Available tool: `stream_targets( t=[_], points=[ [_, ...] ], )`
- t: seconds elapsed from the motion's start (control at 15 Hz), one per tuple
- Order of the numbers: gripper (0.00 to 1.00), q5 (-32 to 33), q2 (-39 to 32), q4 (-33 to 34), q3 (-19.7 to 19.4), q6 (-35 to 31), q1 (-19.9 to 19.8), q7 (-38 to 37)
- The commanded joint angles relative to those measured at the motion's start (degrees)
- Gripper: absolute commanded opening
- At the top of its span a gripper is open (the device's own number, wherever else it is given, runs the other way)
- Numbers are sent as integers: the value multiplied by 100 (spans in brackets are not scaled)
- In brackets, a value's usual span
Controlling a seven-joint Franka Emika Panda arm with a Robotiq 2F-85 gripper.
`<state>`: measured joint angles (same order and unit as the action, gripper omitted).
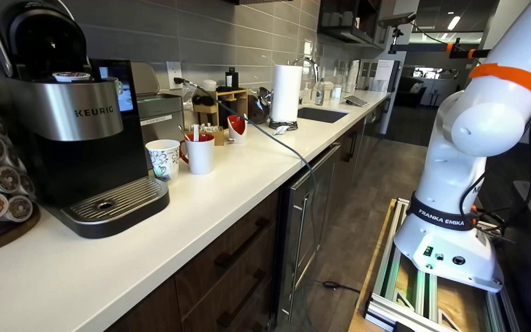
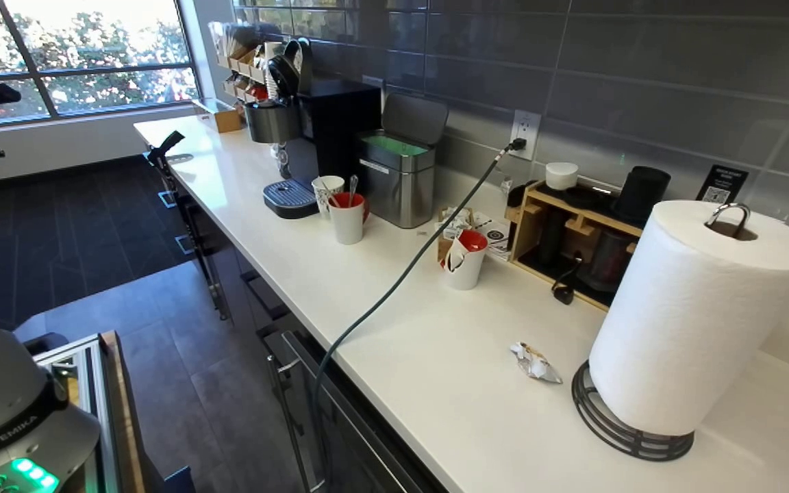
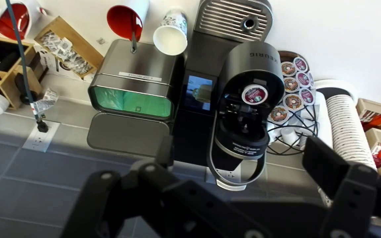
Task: Take the coffee pod out of the coffee maker chamber.
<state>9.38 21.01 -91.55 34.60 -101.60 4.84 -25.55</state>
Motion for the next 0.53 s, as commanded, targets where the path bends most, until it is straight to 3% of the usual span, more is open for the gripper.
stream_targets(
  t=[0.0,0.27,0.33,0.47],
  points=[
    [100,504,-1136,1023,358,269,108,-53],
    [100,909,-2247,1847,482,862,460,-354],
    [100,960,-2574,2075,779,941,315,-438],
    [100,1174,-3068,2313,910,966,566,-668]
  ],
)
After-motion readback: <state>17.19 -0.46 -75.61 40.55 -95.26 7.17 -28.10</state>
